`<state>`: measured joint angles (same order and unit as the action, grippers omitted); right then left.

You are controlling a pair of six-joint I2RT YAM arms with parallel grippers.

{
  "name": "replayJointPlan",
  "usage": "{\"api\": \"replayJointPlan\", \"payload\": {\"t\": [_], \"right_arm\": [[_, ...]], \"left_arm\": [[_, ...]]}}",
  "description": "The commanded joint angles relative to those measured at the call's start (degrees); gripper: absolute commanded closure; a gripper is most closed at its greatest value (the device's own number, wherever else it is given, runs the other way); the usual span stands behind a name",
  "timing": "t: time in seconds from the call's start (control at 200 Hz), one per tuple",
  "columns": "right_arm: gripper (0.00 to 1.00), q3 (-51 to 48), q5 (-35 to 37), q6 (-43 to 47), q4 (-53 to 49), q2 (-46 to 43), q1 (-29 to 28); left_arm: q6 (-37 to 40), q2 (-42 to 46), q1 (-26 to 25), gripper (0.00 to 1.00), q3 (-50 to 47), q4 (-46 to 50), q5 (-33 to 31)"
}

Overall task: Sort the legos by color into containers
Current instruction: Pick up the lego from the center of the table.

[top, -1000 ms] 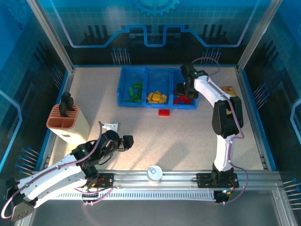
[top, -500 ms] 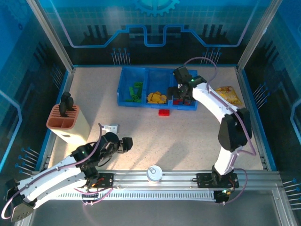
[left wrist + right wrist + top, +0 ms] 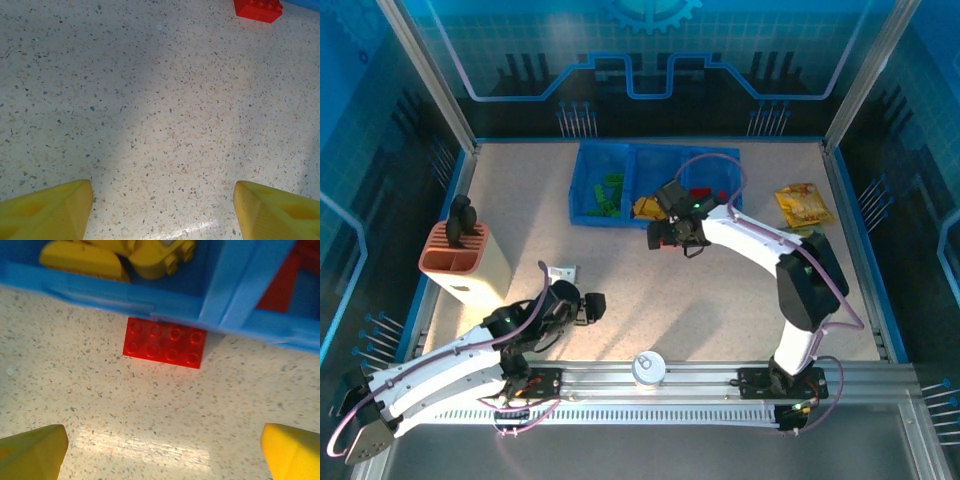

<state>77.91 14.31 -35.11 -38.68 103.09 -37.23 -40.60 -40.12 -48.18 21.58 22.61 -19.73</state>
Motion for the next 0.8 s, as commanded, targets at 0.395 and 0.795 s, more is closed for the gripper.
{"api": "replayJointPlan", "payload": {"t": [0.395,0.795], "right_arm": [[0.0,6.7,1.9,-6.1,-0.6,14.1,-0.6],[0.04,10.1,4.8,-7.3,-1.1,18.7,0.0]], "left_arm": [[-0.3,4.4,-0.4,0.25,-1.8,2.5,-1.0],[-0.3,4.6,-0.3,0.25,-1.4,2.8,-1.0]]}}
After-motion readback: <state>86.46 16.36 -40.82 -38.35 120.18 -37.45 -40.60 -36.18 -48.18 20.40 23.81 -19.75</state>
